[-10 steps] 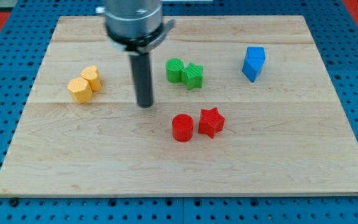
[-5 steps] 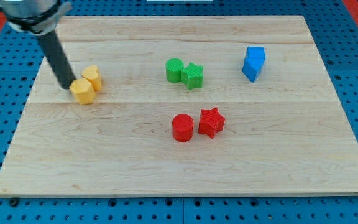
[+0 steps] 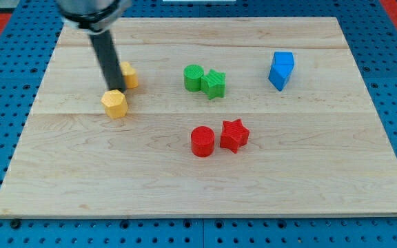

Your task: Move the yellow hexagon below the blue triangle

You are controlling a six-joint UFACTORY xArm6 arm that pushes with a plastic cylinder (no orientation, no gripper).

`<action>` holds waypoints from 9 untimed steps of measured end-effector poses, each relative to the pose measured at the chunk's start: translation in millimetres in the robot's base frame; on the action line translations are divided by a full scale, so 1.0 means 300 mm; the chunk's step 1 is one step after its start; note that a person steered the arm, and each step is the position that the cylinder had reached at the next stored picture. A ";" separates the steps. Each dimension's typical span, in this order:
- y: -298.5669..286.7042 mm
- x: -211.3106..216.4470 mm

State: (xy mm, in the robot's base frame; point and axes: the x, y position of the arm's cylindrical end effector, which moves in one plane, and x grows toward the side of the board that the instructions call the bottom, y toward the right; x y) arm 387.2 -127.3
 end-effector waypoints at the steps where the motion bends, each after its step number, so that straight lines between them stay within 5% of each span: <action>1: -0.044 0.061; 5: -0.017 0.131; 7: -0.319 0.223; 9: -0.219 0.266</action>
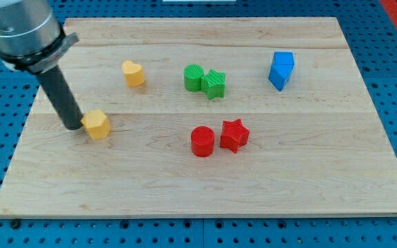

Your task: Move the yellow hexagon below the blue triangle

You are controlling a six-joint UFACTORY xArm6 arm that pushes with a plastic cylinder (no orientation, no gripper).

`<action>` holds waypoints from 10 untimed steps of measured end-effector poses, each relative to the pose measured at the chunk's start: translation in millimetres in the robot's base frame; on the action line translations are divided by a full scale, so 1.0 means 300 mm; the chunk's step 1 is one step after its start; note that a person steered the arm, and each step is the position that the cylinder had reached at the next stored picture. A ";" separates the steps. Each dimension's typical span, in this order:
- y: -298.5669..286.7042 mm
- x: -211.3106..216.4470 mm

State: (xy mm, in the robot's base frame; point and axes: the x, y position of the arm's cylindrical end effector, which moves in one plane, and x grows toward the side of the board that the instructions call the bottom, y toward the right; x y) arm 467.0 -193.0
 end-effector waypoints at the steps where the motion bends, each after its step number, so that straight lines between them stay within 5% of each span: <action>1: 0.071 0.015; 2: 0.002 0.107; 5: 0.410 -0.086; 7: 0.519 0.012; 10: 0.860 -0.120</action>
